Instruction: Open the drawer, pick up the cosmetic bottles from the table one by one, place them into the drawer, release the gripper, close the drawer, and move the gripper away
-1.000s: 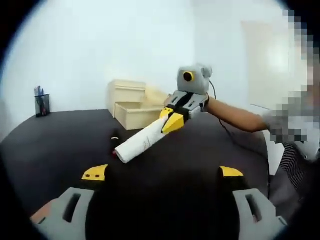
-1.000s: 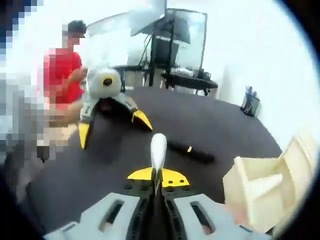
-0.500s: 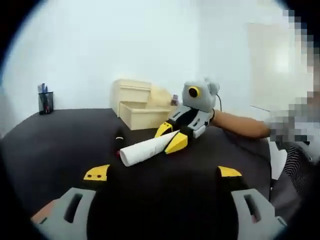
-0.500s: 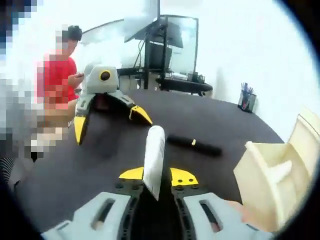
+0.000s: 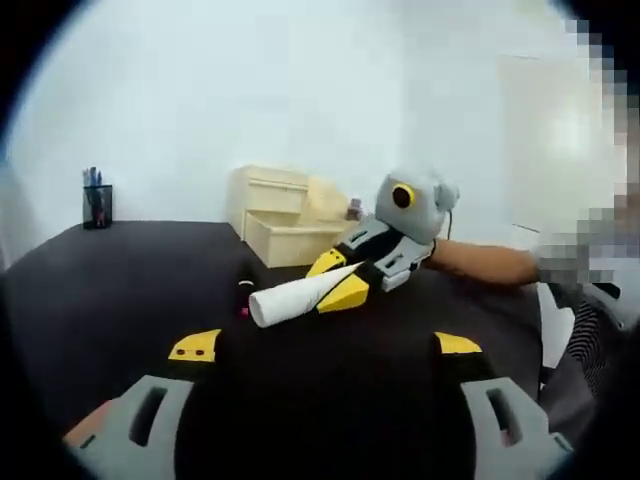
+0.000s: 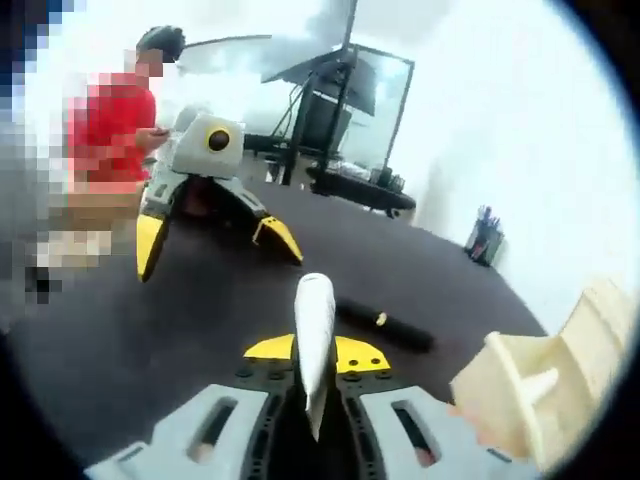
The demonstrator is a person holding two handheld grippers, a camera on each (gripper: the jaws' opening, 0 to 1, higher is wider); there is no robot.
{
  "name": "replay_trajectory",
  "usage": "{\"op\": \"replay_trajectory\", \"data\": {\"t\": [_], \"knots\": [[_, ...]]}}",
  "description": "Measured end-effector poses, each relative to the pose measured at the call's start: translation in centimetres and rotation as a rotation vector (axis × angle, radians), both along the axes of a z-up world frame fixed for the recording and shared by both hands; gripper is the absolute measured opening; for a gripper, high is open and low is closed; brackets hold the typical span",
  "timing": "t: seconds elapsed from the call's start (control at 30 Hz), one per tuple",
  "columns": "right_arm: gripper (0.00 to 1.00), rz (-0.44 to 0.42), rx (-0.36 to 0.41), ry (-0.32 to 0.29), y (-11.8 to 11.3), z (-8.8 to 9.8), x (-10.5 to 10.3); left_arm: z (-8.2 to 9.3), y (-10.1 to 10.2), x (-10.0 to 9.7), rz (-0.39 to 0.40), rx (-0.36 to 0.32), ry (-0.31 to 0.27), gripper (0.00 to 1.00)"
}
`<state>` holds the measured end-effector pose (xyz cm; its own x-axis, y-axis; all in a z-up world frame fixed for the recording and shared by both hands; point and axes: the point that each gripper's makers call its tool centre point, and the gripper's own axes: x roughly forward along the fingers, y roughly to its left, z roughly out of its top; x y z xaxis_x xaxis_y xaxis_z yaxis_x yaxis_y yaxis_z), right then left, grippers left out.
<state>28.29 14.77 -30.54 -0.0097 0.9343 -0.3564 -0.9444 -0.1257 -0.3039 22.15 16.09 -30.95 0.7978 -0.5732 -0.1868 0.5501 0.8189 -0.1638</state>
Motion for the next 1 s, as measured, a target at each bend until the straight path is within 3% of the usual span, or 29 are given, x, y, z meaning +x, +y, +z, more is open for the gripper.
{"op": "replay_trajectory", "data": {"t": [0.17,0.27,0.43,0.77,1.0], "knots": [[0.09,-0.045,0.104,-0.037,-1.3,3.9,0.5,1.0,0.0,0.1,-0.003,-0.062,0.005,0.78],[0.09,-0.050,0.142,-0.044,-2.4,6.1,0.4,1.3,0.0,0.3,0.029,-0.057,-0.011,0.76],[0.09,-0.079,0.222,-0.064,-3.9,9.4,0.5,2.8,-2.7,0.0,-0.015,-0.143,-0.007,0.79],[0.09,-0.099,0.327,-0.084,-7.5,13.4,-0.2,6.8,-6.8,-0.8,-0.031,-0.185,-0.063,0.77],[0.09,-0.116,0.407,-0.082,-9.2,16.5,0.0,10.2,-7.9,-0.9,-0.003,-0.290,-0.108,0.77]]}}
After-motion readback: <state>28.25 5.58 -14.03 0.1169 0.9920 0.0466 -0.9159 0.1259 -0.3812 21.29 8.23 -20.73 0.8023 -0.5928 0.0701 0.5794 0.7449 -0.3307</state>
